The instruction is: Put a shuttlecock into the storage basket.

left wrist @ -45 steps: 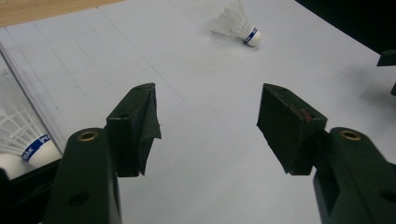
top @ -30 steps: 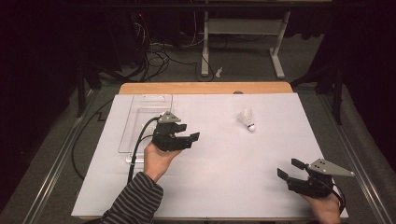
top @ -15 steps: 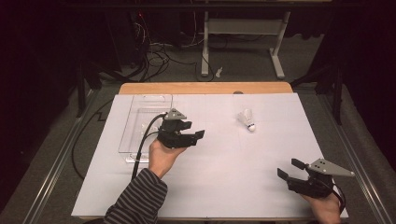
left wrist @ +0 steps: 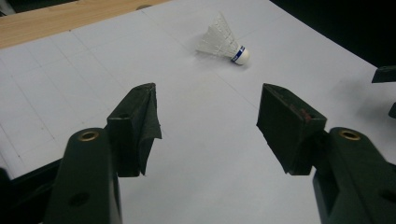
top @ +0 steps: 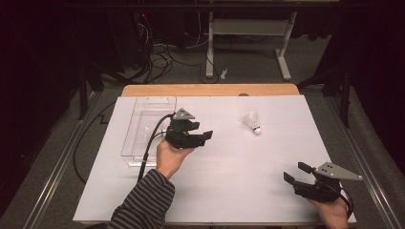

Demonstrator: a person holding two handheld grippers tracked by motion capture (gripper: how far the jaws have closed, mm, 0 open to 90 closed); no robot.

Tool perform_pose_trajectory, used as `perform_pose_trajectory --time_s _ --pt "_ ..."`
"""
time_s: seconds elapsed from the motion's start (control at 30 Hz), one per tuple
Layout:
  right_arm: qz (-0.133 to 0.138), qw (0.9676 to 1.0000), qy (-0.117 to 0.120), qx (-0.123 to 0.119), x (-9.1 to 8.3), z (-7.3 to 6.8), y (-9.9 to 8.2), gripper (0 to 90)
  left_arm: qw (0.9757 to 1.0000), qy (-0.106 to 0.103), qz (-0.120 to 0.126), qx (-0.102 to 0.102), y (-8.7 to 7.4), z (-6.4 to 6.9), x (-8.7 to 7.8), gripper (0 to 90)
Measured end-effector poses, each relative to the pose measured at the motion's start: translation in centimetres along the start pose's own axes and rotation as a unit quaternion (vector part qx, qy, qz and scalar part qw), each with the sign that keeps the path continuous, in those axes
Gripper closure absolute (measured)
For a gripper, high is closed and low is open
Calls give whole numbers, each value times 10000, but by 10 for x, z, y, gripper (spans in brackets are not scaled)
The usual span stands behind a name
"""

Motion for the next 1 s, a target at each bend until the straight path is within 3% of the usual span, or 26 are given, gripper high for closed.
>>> perform_pose_trajectory --time_s 1.0 --pt "-2 10000 9 -14 0 0 0 290 10000 -15 -60 1 10 1 26 389"
Point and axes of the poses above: each handheld gripper's, and its own axes: x roughly forward along the jaws, y roughly out of its top, z roughly to its right, the point moved 10 cm from there along x, roughly forward along the jaws, and after that the axes turned 3 degrees about y, right-handed, at the moved point
